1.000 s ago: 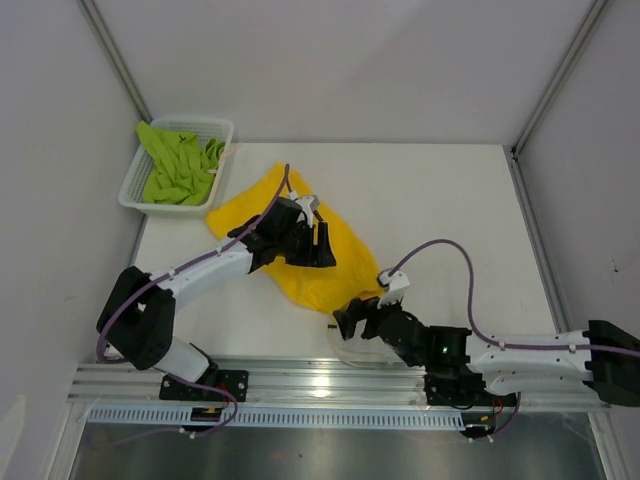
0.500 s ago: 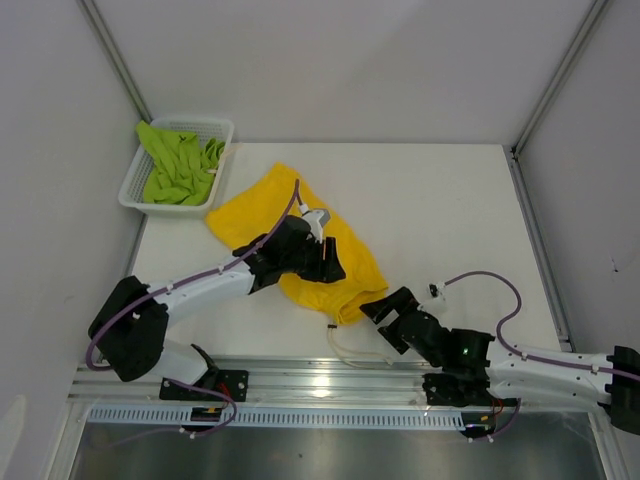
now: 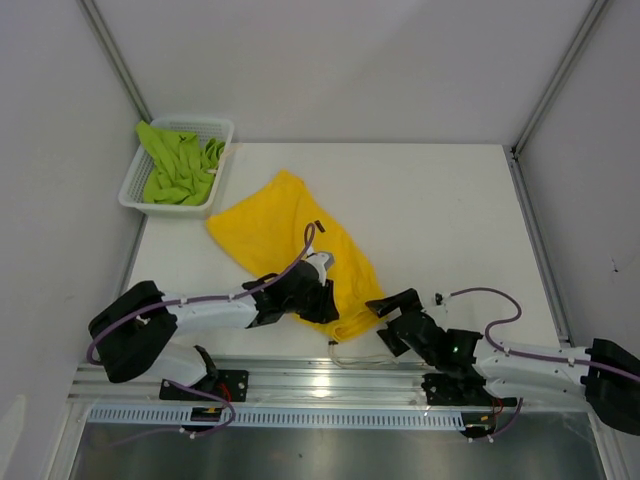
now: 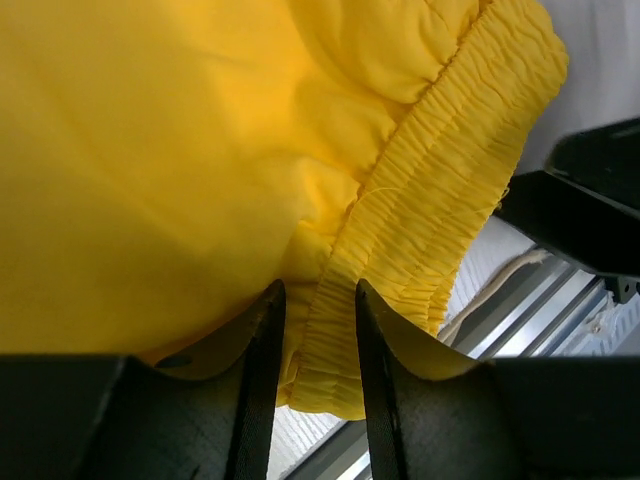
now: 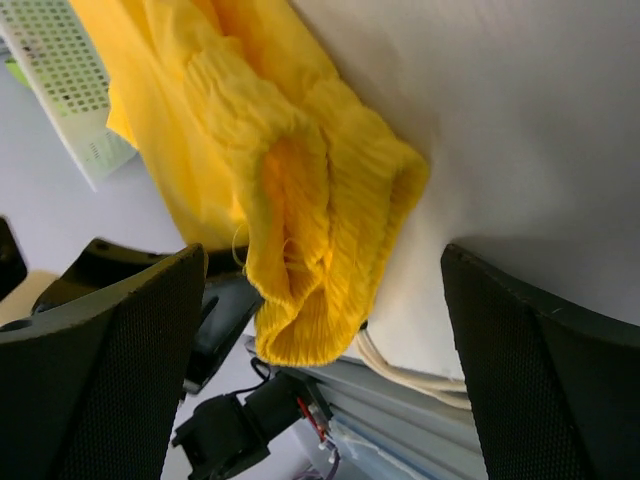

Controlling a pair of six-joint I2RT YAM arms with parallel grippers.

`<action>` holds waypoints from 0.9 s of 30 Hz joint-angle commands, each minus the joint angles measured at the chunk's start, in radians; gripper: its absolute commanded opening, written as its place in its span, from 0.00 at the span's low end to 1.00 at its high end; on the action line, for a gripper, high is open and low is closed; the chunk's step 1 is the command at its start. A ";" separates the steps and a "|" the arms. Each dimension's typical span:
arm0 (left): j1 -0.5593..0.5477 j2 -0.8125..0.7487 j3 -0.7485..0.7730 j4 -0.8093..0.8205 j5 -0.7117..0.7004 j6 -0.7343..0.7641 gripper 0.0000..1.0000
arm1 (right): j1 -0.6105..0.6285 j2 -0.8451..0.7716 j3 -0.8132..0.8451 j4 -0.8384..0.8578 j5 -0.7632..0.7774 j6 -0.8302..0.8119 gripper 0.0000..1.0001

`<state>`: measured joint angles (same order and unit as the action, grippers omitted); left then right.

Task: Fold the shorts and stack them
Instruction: Fold the shorts

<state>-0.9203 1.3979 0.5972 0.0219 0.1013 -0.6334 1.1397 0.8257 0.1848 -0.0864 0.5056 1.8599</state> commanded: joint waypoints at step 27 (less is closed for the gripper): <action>-0.365 0.026 -0.079 0.227 -0.417 -0.192 0.40 | -0.020 0.297 -0.099 0.441 0.001 -0.341 0.62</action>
<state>-1.2449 1.4261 0.5293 0.1978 -0.2859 -0.7933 1.1347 1.0836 0.1139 0.3618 0.4927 1.6360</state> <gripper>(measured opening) 0.388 0.669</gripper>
